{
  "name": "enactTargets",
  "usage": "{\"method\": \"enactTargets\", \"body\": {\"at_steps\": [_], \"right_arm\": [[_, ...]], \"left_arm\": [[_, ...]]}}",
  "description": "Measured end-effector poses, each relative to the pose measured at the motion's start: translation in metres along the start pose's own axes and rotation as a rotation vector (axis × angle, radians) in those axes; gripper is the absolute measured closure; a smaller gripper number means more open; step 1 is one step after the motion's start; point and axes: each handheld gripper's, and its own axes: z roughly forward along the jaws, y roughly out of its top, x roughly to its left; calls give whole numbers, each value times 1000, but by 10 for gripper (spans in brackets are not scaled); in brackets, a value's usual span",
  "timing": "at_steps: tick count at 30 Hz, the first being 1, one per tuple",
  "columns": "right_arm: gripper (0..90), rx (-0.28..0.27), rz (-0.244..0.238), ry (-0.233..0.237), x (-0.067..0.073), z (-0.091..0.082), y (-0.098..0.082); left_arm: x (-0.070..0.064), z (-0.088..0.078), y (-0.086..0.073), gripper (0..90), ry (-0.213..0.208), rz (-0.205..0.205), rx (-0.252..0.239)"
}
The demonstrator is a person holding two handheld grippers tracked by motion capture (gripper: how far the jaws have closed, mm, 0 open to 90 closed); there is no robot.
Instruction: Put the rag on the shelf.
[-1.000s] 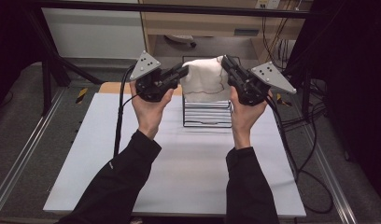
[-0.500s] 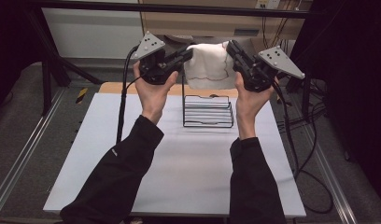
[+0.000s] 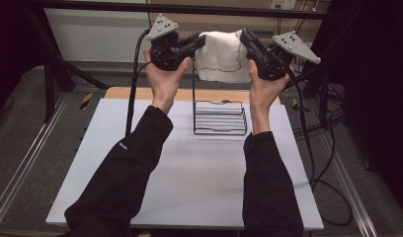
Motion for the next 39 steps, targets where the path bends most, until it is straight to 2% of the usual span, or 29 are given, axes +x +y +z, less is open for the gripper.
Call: {"method": "enactTargets", "body": {"at_steps": [2,5,7,12,20,30,39], "right_arm": [[841,6,1,-3,-3,4,-1],[841,14,15,-4,-8,11,-4],[841,20,17,-2,-11,15,-6],[840,34,23,7,-17,28,-10],[840,77,44,11,-23,38,-24],[839,130,52,25,-28,41,-42],[837,167,47,12,-32,27,-55]], "left_arm": [[2,5,0,814,14,11,5],[8,13,-1,814,23,10,20],[12,17,-2,814,20,-6,23],[20,25,-2,814,33,0,29],[28,32,-19,814,36,-10,67],[31,37,-33,814,35,-10,101],[23,41,-51,814,6,4,141]]}}
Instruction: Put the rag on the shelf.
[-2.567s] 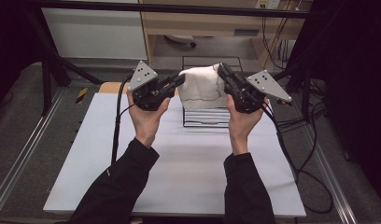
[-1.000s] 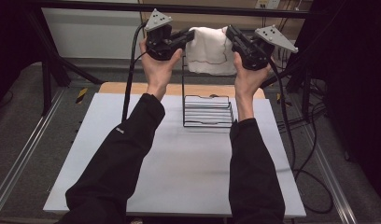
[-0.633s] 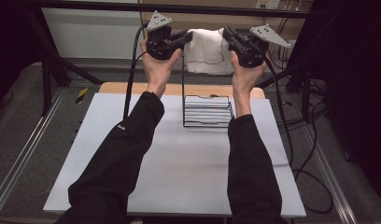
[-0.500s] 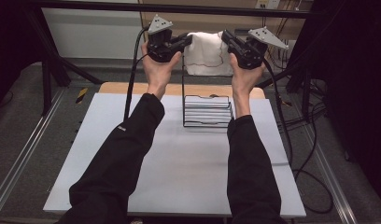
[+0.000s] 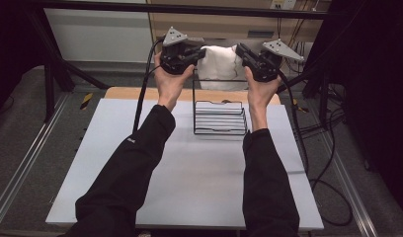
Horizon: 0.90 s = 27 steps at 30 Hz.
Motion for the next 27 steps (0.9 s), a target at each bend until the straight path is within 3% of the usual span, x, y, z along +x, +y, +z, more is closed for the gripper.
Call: {"method": "enactTargets", "body": {"at_steps": [9,18,27], "right_arm": [[831,8,11,8,0,-19,-15],[822,5,8,32,6,-40,-24],[821,26,-19,60,14,-61,-33]], "left_arm": [[-11,-6,-16,814,-63,9,20],[-22,-21,-23,812,-107,30,25],[-32,-34,-27,804,-159,51,77]]}}
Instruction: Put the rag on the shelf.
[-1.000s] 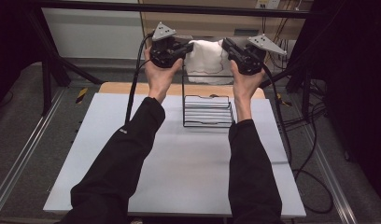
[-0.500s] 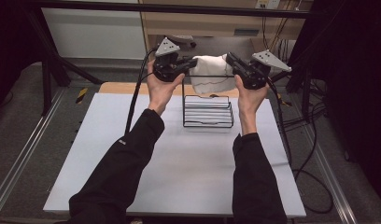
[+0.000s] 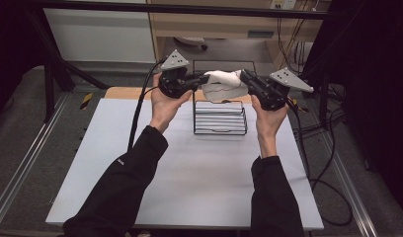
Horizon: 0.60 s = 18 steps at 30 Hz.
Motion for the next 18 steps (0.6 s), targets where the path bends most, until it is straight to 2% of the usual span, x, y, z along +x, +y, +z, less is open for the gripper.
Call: {"method": "enactTargets", "body": {"at_steps": [4,9,18], "right_arm": [[821,4,6,-5,0,-3,-3],[819,-2,-5,-6,1,-3,-10],[821,31,28,0,1,-5,-28]], "left_arm": [[-4,1,-2,801,7,15,16],[-4,3,-6,799,6,19,36],[-5,9,-17,793,-8,28,86]]}}
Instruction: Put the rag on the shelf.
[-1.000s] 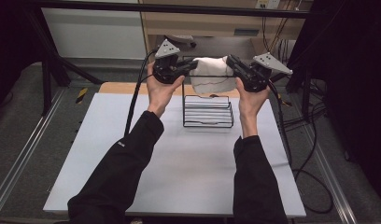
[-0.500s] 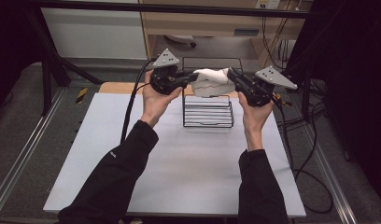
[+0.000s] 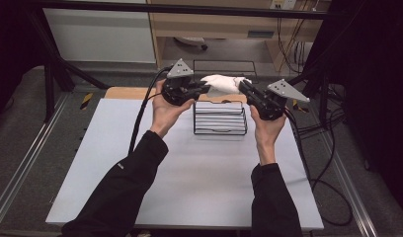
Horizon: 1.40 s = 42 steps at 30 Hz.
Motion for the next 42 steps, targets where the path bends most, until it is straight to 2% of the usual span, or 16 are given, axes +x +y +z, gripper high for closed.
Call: {"method": "enactTargets", "body": {"at_steps": [5,10,13,15,19,23,28,31,33,35,36,37,39,40,42], "right_arm": [[823,15,18,-2,0,0,-6],[825,21,15,1,-1,-1,-7],[825,25,10,-2,-1,-1,-7],[825,27,11,-2,-1,0,-9],[825,22,13,-1,-1,0,-10],[823,21,13,2,-1,-1,-10],[811,23,14,7,-2,-4,-8],[773,26,16,12,-3,-7,-6],[716,20,17,13,-4,-11,-2],[679,18,1,9,-4,-14,2],[678,24,-26,7,-2,-15,7],[681,28,-45,10,1,-15,12],[756,49,-62,37,6,-13,20],[803,69,-63,47,8,-10,23],[870,133,-72,32,12,-3,25]], "left_arm": [[-2,-1,-1,768,-9,-5,17],[0,-15,7,678,-27,-58,9],[2,-26,17,667,-10,-90,-31],[2,-29,22,687,7,-105,-36],[-1,-18,22,799,29,-123,-3],[-7,-2,11,895,28,-108,18],[-8,8,0,898,23,-115,36],[-7,12,-5,899,24,-116,45],[-6,15,-8,899,21,-116,55],[-5,19,-10,898,31,-108,63],[-5,20,-10,899,27,-112,59],[-4,21,-11,898,29,-115,60],[-4,23,-12,899,32,-116,61],[-4,23,-12,899,38,-113,62],[-3,24,-13,899,43,-116,65]]}}
